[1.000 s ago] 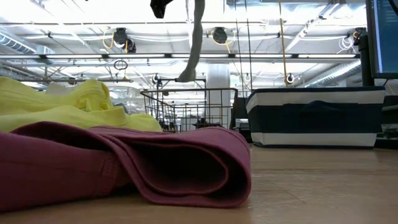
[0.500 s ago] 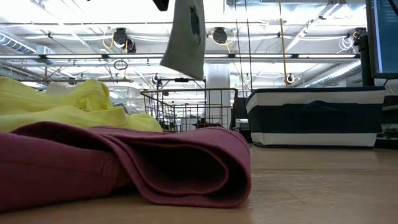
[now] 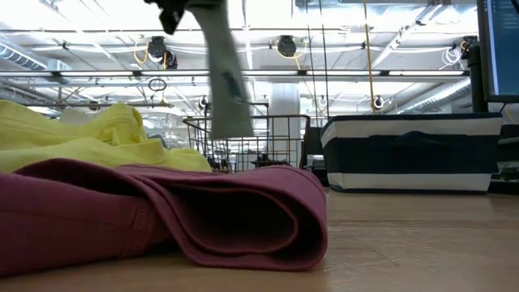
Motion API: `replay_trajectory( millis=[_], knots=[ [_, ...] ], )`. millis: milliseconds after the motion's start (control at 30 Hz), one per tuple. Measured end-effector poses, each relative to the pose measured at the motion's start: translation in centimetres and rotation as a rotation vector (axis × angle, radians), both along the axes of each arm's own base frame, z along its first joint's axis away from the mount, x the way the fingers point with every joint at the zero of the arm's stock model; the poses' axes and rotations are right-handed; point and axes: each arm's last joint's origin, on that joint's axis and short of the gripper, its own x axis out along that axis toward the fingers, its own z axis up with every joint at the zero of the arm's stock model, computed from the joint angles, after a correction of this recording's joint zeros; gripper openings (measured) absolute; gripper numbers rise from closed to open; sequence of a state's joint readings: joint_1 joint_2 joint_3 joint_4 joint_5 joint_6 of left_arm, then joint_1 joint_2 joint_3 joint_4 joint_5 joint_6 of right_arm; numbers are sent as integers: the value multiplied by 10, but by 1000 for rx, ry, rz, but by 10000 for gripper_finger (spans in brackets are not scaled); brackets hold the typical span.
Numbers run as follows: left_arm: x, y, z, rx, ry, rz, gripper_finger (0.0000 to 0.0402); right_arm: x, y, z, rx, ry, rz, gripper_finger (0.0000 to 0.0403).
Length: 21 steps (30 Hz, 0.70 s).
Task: Pick & Place Cloths
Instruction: Put the gray sock into the transparent bin
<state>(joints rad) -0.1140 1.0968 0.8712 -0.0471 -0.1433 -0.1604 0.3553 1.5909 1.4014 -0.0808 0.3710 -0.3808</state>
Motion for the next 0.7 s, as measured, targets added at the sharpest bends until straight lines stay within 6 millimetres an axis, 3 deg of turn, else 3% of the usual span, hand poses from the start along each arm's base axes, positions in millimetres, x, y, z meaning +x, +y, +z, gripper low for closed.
replay_trajectory(
  millis=[333,700],
  knots=[
    [-50,7,33,114,-109,274,1,-16,5,-26,47,278,-46,120],
    [-81,27,52,296,-154,685,1,-32,2,-42,97,484,-141,118]
  ],
)
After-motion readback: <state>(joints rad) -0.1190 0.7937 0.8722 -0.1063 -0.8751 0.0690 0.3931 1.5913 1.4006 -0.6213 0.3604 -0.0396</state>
